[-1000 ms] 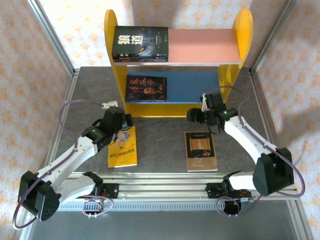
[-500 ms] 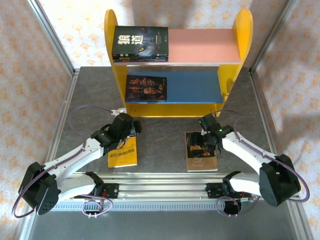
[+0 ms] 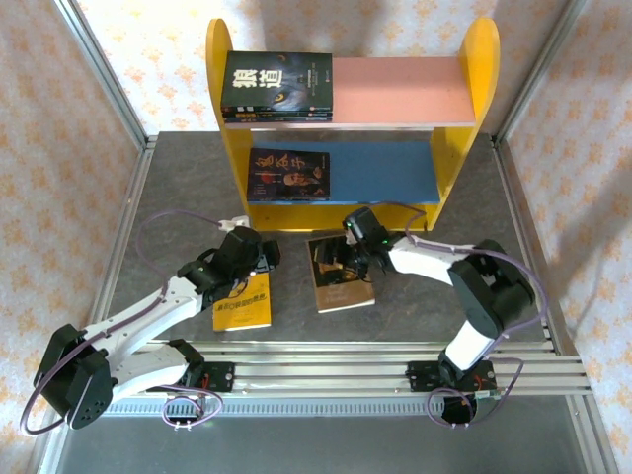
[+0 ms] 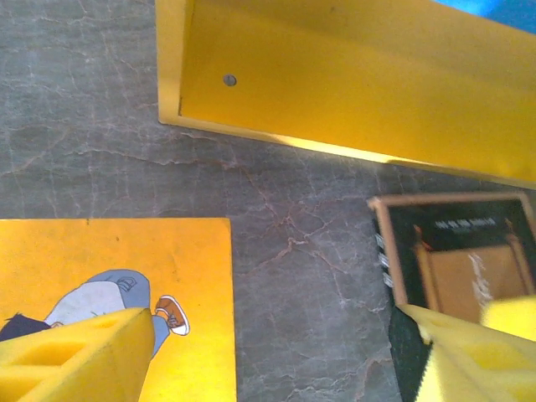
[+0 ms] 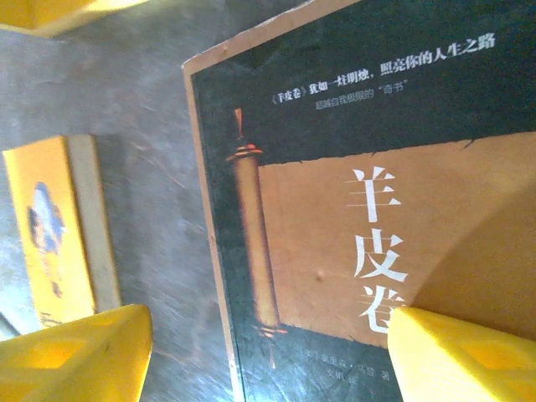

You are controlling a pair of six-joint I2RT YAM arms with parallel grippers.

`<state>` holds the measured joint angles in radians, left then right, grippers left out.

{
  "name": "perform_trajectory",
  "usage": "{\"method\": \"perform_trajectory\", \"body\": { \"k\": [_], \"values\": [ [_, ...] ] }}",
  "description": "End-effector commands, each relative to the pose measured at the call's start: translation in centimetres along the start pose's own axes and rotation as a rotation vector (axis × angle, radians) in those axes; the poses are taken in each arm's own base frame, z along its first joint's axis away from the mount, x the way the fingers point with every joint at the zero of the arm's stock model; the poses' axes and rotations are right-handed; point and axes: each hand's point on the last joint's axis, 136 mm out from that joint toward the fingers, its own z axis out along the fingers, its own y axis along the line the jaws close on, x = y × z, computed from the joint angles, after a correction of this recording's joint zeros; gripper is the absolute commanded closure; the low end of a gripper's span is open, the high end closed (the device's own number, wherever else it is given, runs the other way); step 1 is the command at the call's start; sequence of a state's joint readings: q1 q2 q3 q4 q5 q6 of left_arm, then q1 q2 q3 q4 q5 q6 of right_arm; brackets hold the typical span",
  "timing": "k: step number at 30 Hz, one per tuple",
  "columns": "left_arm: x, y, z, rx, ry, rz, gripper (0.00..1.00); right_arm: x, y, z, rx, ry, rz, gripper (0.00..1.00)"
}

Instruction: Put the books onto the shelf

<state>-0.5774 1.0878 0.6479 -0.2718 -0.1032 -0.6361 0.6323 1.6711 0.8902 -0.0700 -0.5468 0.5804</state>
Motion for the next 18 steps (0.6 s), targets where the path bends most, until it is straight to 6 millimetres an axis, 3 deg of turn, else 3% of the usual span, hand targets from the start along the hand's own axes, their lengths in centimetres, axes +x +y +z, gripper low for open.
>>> {"method": "perform_trajectory", "body": {
  "k": [1, 4, 7, 18],
  "values": [
    [0.4, -0.9, 0.3, 0.02, 0.03, 0.016, 0.24, -1.4, 1.8, 0.0, -0.038, -0.013, -0.04, 0.25],
    [0.7, -1.6, 1.0, 0.025, 0.066, 0.041, 0.24, -2.2, 2.4, -1.2, -0.015, -0.043, -0.09, 0.25],
    [0.9, -2.3, 1.6, 0.034, 0.076, 0.043, 0.25, -2.2, 1.7, -2.5, 0.029, -0.072, -0.115, 0.25],
    [1.5, -4.6, 3.4, 0.097, 0.095, -0.003, 0.25, -1.4, -3.4, -6.5, 0.258, -0.128, -0.18, 0.24]
  ]
}}
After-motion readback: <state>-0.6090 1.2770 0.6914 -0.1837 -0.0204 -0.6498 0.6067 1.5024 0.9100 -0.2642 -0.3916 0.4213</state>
